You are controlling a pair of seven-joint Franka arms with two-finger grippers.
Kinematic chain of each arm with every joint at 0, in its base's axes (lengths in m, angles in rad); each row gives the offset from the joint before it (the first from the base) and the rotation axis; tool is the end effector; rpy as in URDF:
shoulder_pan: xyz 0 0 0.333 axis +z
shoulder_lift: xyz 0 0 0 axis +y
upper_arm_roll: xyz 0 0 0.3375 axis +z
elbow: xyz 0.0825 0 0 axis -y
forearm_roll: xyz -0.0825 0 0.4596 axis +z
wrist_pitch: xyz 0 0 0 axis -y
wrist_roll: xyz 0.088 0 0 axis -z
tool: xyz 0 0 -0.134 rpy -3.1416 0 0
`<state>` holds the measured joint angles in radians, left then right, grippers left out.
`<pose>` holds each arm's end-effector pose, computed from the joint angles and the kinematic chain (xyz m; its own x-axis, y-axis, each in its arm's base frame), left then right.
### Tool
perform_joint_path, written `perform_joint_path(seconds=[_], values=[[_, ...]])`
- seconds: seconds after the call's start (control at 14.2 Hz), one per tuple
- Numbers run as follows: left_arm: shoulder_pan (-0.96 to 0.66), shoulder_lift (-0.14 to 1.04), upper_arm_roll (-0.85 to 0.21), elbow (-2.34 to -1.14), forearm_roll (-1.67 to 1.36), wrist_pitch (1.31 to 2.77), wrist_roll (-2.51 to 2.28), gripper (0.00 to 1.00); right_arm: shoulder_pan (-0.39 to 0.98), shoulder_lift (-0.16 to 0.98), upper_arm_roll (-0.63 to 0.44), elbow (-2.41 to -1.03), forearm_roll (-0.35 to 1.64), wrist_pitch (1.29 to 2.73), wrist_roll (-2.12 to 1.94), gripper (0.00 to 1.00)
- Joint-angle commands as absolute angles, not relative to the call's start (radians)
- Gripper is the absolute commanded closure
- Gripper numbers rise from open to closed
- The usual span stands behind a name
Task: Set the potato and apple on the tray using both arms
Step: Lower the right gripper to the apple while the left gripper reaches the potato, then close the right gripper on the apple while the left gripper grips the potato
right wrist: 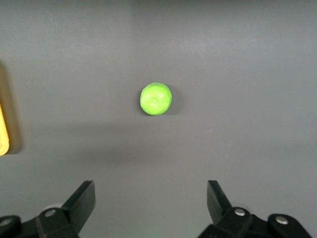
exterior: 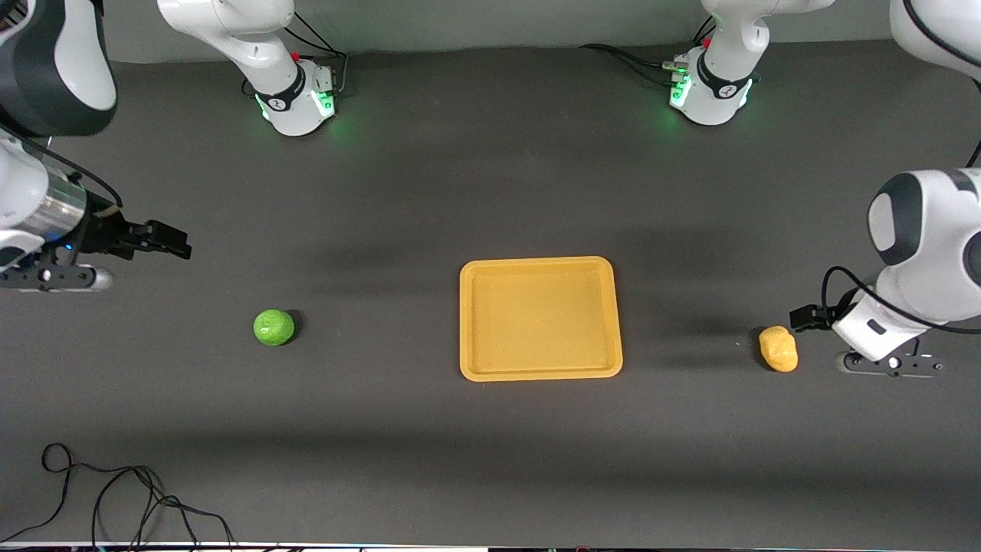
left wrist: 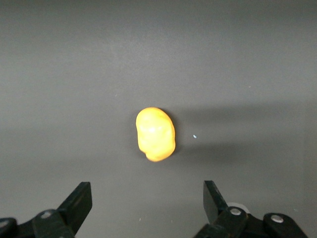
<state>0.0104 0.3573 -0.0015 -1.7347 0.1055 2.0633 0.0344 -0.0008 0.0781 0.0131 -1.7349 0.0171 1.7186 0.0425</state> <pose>0.7192 0.0145 0.3269 0.9966 -0.0750 -0.0341 -0.0778 -0.9929 -0.0897 0.6495 0.0098 0.4912 0.9949 -0.0327 -0.0949 -0.0341 -0.9993 -0.0136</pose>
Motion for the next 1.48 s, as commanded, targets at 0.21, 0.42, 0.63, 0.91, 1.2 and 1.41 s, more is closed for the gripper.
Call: perform_joint_path(seconds=[0.21, 0.42, 0.63, 0.91, 1.2, 1.41], values=[[0.021, 0.331, -0.002, -1.998, 0.115, 2.408, 0.025, 0.0, 0.02, 0.133, 0.009, -1.905, 0.044, 1.972, 0.011, 0.0], [0.028, 0.398, 0.002, -2.046, 0.117, 2.577, -0.014, 0.0, 0.021, 0.146, 0.008, -2.023, 0.044, 2.127, -0.002, 0.0], [0.058, 0.463, 0.002, -2.048, 0.118, 2.672, -0.014, 0.0, 0.031, 0.16, 0.009, -2.058, 0.093, 2.15, 0.012, 0.0], [0.061, 0.535, 0.002, -2.048, 0.118, 2.801, -0.018, 0.03, 0.044, 0.202, 0.008, -2.149, 0.112, 2.299, 0.011, 0.0], [0.061, 0.537, 0.002, -2.049, 0.118, 2.795, -0.018, 0.42, 0.072, 0.282, 0.006, -2.149, 0.1, 2.433, 0.014, 0.0], [0.061, 0.514, 0.002, -2.049, 0.118, 2.78, -0.017, 0.61, 0.071, 0.322, 0.003, -2.148, -0.038, 2.485, 0.017, 0.0]])
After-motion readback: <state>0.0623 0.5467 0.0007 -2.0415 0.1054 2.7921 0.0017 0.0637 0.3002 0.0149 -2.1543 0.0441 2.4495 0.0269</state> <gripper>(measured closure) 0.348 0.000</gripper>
